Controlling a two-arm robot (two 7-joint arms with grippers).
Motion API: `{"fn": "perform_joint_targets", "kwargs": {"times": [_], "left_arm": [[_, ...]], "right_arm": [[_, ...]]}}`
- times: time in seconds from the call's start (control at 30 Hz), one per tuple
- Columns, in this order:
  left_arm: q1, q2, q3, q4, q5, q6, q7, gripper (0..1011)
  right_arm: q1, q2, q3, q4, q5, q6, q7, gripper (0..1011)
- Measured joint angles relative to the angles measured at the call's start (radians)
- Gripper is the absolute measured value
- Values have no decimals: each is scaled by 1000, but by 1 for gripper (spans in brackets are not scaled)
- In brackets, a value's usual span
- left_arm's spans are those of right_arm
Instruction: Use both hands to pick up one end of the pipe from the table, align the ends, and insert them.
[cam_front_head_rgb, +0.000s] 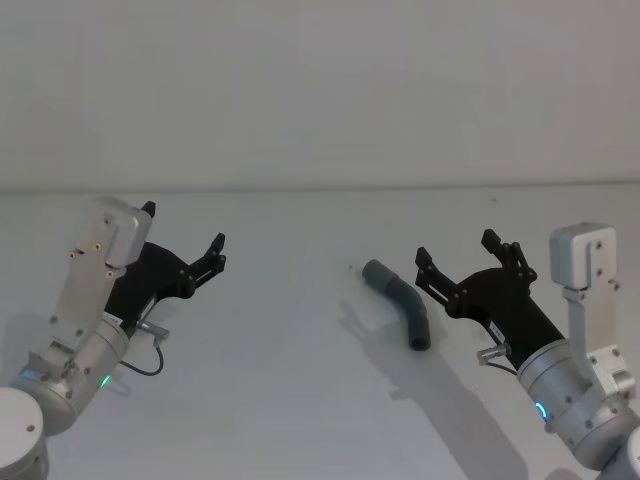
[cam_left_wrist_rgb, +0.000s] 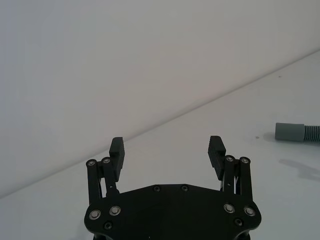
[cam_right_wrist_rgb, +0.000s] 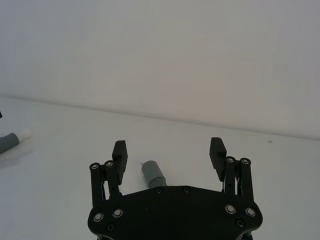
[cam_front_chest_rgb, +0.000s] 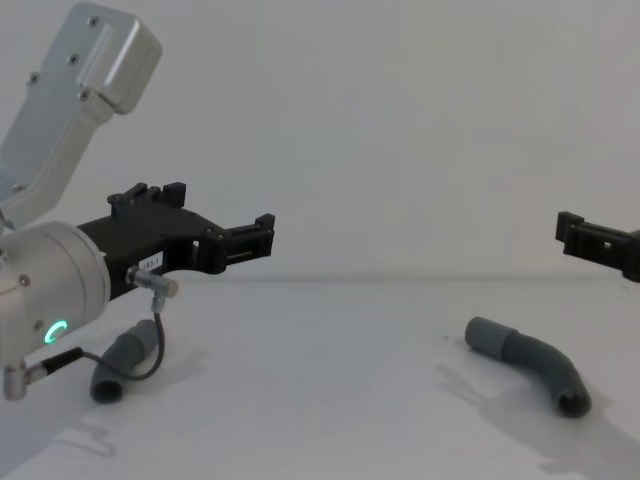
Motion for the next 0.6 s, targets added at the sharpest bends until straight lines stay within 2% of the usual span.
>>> {"fn": "perform_joint_targets", "kwargs": {"times": [0.6], "left_arm": [[0, 0, 0, 0, 0, 0, 0, 1002]], "right_arm": [[0, 0, 0, 0, 0, 0, 0, 1002]]}}
